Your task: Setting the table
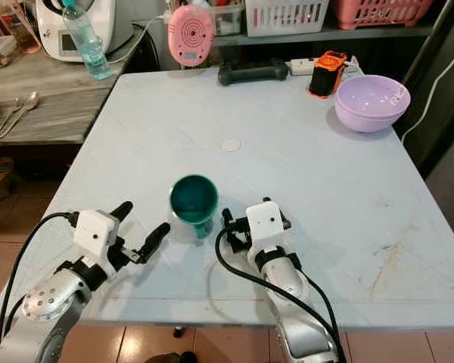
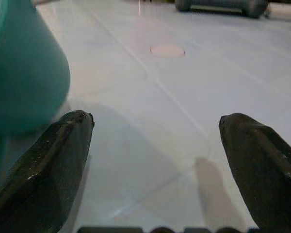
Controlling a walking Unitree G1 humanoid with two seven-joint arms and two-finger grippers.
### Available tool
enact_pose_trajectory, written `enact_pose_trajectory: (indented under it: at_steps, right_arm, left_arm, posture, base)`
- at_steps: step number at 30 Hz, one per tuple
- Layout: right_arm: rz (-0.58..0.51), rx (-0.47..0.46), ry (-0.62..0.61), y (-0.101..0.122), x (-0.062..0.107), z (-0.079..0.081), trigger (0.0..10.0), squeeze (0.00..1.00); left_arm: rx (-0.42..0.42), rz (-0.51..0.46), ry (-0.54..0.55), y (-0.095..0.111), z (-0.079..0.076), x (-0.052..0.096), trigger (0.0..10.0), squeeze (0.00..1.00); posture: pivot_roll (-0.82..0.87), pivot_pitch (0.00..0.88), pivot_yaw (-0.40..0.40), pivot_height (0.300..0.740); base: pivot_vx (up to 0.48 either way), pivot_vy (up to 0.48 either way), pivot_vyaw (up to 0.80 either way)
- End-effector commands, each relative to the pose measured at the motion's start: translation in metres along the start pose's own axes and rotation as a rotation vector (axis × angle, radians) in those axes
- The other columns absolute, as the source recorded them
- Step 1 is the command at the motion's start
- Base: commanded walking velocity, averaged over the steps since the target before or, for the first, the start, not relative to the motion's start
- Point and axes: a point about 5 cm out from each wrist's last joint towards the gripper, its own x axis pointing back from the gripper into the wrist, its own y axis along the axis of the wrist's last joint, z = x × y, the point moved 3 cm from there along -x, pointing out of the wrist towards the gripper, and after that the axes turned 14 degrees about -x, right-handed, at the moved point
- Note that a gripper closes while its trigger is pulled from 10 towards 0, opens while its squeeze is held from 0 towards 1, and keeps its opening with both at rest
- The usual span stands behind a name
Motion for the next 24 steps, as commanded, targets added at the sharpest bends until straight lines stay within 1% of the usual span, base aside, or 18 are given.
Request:
enact_pose_trajectory:
  at_steps: [1,4,6,7,8,10,12,16,18,20,23,24]
  right_arm:
    - [-0.017,-0.019,0.035,0.006,0.003,0.006,10.0,0.00]
    - [0.016,-0.039,0.110,0.001,0.011,0.013,10.0,0.00]
    - [0.026,-0.010,0.173,-0.002,0.022,0.019,10.0,0.00]
    - [0.040,0.015,0.203,-0.006,0.031,0.020,10.0,0.00]
    - [0.040,0.015,0.203,-0.006,0.031,0.020,10.0,0.00]
    - [0.052,0.026,0.207,-0.008,0.038,0.017,10.0,0.00]
    - [0.071,0.052,0.185,-0.013,0.049,0.008,10.0,0.00]
    - [0.060,0.062,0.168,-0.011,0.049,0.005,10.0,0.00]
    - [0.045,0.072,0.170,-0.007,0.048,0.006,10.0,0.00]
    - [0.041,0.084,0.186,-0.006,0.047,0.010,10.0,0.00]
    - [0.052,0.098,0.246,-0.009,0.046,0.021,10.0,0.00]
    - [0.054,0.103,0.275,-0.011,0.045,0.028,10.0,0.00]
  left_arm:
    - [-0.010,0.025,0.007,-0.006,0.002,0.002,10.0,0.00]
    - [-0.011,0.027,0.008,-0.007,0.001,0.003,10.0,0.00]
    - [-0.010,0.027,0.008,-0.007,0.002,0.003,10.0,0.00]
    - [-0.009,0.027,0.007,-0.007,0.002,0.003,10.0,0.00]
    - [-0.009,0.027,0.007,-0.007,0.002,0.003,10.0,0.00]
    - [-0.006,0.030,0.003,-0.007,0.001,0.002,10.0,0.00]
    - [-0.002,0.031,-0.009,-0.006,-0.001,-0.001,10.0,0.00]
    - [0.001,0.031,-0.010,-0.007,0.000,-0.004,10.0,0.00]
    - [0.003,0.030,-0.013,-0.007,-0.001,-0.006,10.0,0.00]
    - [0.007,0.026,-0.018,-0.006,-0.001,-0.010,10.0,0.00]
    - [0.008,0.021,-0.028,-0.006,-0.002,-0.013,10.0,0.00]
    - [0.009,0.021,-0.030,-0.006,-0.002,-0.014,10.0,0.00]
  posture:
    - [0.10,0.084,0.093,0.740]
    - [0.10,0.087,0.092,0.740]
    - [0.10,0.093,0.095,0.740]
    - [0.10,0.097,0.097,0.740]
    - [0.10,0.097,0.097,0.740]
    - [0.09,0.100,0.100,0.740]
    - [0.08,0.103,0.108,0.740]
    - [0.07,0.098,0.115,0.740]
    - [0.07,0.095,0.119,0.740]
    - [0.06,0.092,0.121,0.740]
    - [0.06,0.091,0.123,0.740]
    - [0.06,0.091,0.124,0.740]
  base:
    - [0.000,0.000,0.00]
    - [0.000,0.000,0.00]
    - [0.000,0.000,0.00]
    - [0.000,0.000,0.00]
    - [0.000,0.000,0.00]
    - [0.000,0.000,0.00]
    - [0.000,0.000,0.00]
    - [0.000,0.000,0.00]
    - [0.000,0.000,0.00]
    - [0.000,0.000,0.00]
    - [0.000,0.000,0.00]
    - [0.000,0.000,0.00]
